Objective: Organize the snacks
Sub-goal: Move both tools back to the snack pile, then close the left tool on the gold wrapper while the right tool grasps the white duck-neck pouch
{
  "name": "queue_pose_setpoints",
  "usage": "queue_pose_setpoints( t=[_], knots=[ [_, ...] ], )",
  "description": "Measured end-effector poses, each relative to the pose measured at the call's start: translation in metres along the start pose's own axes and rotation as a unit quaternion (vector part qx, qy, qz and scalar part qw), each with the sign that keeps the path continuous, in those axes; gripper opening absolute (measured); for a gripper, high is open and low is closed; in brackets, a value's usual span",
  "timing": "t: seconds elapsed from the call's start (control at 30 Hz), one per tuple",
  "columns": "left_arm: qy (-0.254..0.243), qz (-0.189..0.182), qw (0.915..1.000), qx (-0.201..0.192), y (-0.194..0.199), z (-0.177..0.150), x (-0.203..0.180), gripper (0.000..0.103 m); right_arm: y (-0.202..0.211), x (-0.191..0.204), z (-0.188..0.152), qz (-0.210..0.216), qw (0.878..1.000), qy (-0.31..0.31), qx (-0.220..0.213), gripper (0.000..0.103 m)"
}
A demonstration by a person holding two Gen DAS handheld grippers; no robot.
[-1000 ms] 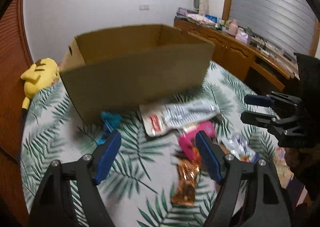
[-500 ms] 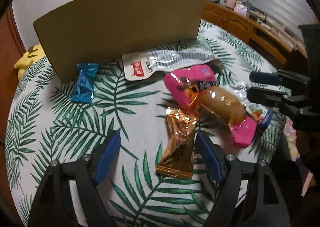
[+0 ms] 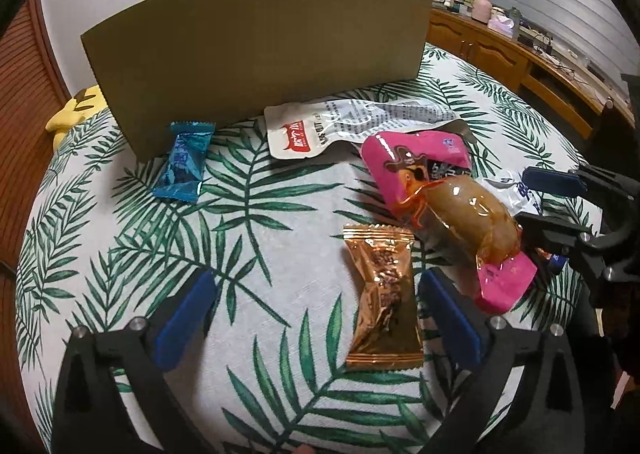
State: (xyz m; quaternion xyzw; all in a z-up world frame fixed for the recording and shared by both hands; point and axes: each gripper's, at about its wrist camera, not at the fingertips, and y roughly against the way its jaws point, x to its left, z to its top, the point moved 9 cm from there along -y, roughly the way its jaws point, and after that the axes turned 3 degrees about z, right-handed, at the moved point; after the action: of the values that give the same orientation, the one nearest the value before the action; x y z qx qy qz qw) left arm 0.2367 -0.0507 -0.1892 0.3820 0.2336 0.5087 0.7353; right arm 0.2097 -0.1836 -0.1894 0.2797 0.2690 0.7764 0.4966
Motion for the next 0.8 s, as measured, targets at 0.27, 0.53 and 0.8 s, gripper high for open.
queue_pose_setpoints(
  t=[0.27, 0.53, 0.8],
  knots=[
    [0.002, -0.001, 1.0, 0.004, 0.003, -0.003, 0.002, 0.102, -0.002, 0.0, -0.005, -0.018, 1.0, 0.008, 0.01, 0.071],
    [-0.014, -0.017, 0.9997, -0.012, 0.012, -0.005, -0.007, 0.087, -0.005, 0.002, -0.005, -0.031, 0.999, 0.024, 0.014, 0.071],
    [-0.021, -0.026, 0.9992, -0.023, 0.021, -0.005, -0.019, 0.05, -0.008, 0.004, -0.004, -0.038, 0.999, 0.031, 0.017, 0.071]
  ],
)
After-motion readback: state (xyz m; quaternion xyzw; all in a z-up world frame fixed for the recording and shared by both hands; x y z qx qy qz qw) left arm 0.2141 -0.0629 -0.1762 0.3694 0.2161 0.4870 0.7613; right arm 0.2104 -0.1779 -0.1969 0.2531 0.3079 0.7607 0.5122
